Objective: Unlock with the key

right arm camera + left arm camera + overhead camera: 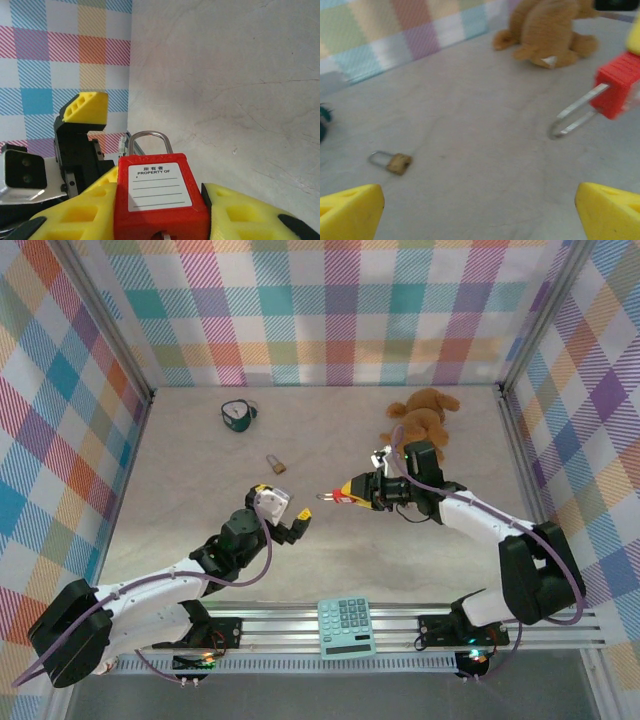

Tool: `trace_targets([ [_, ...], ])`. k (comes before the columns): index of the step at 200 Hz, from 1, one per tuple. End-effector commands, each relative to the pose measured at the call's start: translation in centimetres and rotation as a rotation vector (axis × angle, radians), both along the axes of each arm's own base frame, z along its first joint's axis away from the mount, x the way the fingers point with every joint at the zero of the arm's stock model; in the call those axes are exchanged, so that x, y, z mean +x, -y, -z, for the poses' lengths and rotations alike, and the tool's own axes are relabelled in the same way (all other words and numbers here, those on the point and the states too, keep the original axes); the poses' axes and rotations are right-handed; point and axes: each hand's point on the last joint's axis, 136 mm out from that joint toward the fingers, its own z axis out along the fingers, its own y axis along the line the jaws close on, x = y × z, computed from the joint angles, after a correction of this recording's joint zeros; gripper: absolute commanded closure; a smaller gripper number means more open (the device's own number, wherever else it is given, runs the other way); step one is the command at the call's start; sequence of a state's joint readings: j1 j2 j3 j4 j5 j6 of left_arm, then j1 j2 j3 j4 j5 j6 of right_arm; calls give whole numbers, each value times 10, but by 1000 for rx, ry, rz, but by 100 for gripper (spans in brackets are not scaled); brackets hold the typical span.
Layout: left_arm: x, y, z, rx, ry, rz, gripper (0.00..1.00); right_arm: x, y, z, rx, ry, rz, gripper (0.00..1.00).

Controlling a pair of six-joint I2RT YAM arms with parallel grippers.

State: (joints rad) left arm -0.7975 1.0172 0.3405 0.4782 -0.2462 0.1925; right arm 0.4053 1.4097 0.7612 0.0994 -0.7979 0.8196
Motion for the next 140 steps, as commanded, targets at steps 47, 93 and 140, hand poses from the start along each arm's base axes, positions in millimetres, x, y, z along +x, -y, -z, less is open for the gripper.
trace_targets([
  [47,-5,46,-10,43,46,246,15,-13,-1,-5,30,34,-84,63],
  [93,2,55,-4,89,65,265,34,-21,-1,-4,32,37,-113,64],
  [140,3,63,0,95,82,301,55,-24,1,3,22,27,-117,64],
])
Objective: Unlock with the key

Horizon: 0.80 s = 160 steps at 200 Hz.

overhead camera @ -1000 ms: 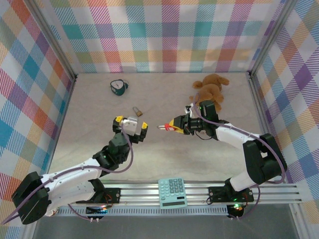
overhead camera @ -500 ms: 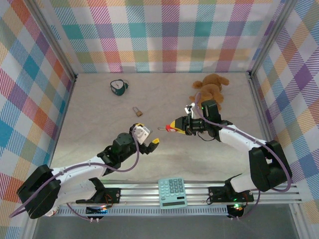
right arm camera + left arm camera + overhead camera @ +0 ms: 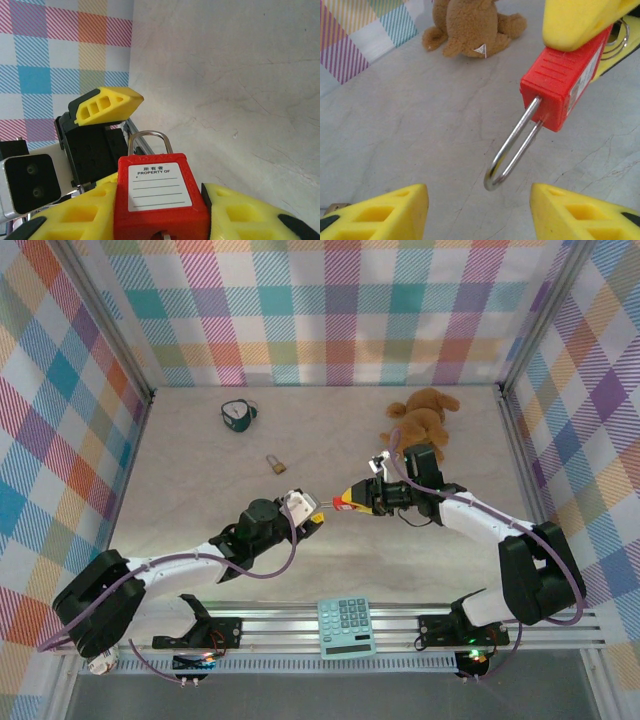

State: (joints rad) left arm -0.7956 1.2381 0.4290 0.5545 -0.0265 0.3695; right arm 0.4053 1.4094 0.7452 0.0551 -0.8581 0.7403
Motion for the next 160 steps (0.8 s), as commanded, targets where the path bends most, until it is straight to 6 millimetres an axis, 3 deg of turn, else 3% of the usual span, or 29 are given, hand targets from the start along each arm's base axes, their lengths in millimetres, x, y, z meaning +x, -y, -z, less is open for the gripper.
trace_targets([
  [1,3,11,-19,-39,58,47,56,-8,1,-4,21,23,-40,64],
  [80,2,15,-15,-29,54,73,87,-5,0,-3,22,23,-34,65],
  [160,0,14,-16,-28,72,80,100,-4,1,-2,14,28,-20,66],
])
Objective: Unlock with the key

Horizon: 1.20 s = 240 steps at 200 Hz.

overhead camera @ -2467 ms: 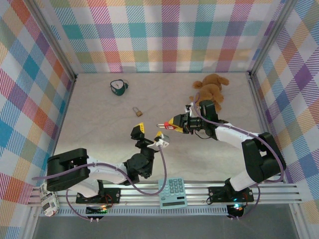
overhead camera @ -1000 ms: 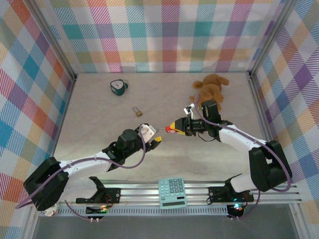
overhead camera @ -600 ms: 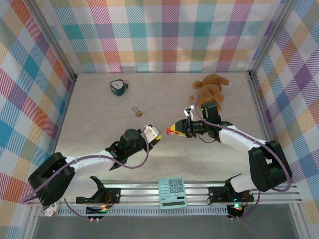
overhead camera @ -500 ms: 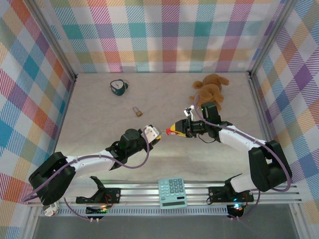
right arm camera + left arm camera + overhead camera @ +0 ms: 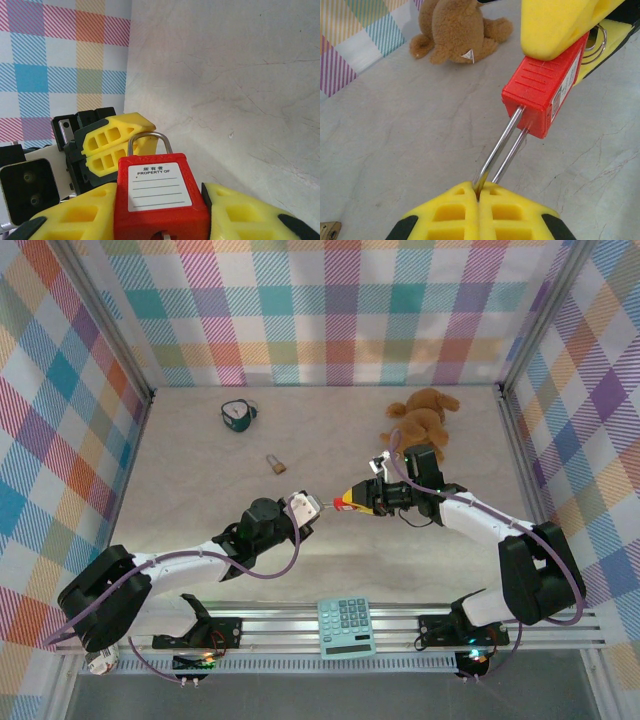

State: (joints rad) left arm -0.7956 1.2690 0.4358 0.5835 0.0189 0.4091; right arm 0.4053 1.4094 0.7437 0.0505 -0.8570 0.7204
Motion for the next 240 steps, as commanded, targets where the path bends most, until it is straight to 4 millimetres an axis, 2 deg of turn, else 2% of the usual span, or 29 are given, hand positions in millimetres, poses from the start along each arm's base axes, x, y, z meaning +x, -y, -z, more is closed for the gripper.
trace_targets([
  [1,2,5,-17,-41,51,25,100,-4,1,-3,18,14,-13,66],
  [101,3,-9,-27,-26,76,-17,100,5,8,-3,10,16,23,68],
  [183,4,-20,-27,-23,86,-60,100,7,14,-7,27,15,31,68],
  [240,-2,-23,-31,-31,73,-55,100,9,15,-4,34,2,28,69],
])
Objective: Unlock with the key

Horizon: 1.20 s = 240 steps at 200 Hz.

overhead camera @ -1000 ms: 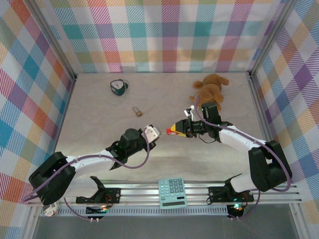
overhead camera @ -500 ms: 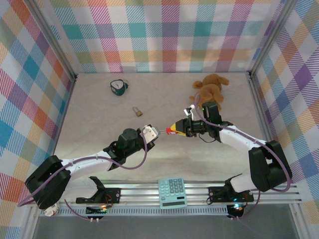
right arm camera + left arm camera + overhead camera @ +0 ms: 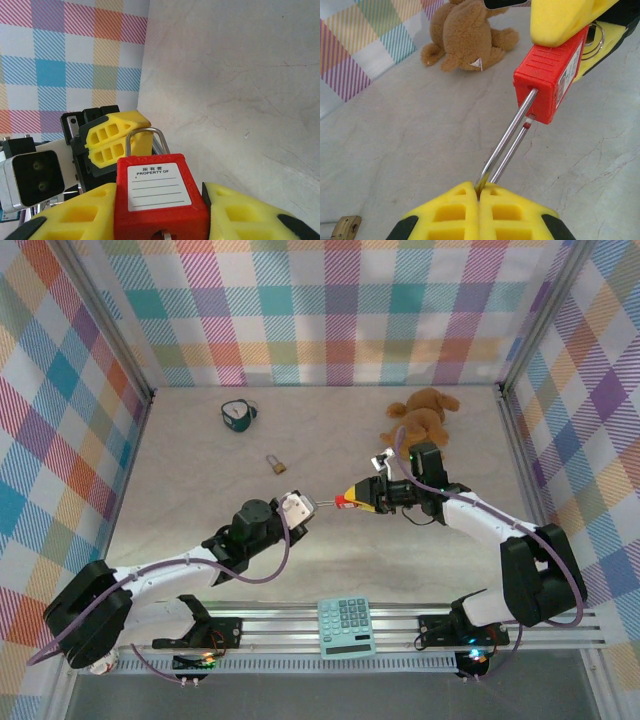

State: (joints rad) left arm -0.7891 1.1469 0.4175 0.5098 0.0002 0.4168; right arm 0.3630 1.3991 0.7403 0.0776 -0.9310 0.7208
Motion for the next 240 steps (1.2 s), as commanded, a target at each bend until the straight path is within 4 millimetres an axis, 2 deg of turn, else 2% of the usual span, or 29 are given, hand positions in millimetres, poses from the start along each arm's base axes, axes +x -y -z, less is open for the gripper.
trace_targets([
  [1,4,-9,-13,-18,42,-32,100,6,8,8,-22,-13,43,69],
  [27,5,-10,-10,-13,33,-42,99,8,7,7,-17,-14,43,68],
  [35,6,-11,-11,-13,30,-50,89,8,6,6,-12,-12,42,68],
  [48,8,-13,-12,-17,22,-70,65,9,6,6,-13,-11,42,68],
  [54,8,-13,-14,-21,25,-75,58,8,6,6,-14,-14,42,68],
  [81,7,-15,-23,-32,37,-78,48,8,6,7,-15,-15,44,69],
  [120,6,-13,-30,-40,35,-66,43,7,4,10,-21,-23,40,69],
  [158,6,-13,-31,-49,35,-72,41,3,-6,19,-43,-27,18,69],
  [211,12,-39,-44,-102,116,-203,40,-3,-30,30,-62,-28,-33,69],
  [240,12,-43,-47,-110,124,-218,40,-4,-38,34,-61,-36,-44,69],
])
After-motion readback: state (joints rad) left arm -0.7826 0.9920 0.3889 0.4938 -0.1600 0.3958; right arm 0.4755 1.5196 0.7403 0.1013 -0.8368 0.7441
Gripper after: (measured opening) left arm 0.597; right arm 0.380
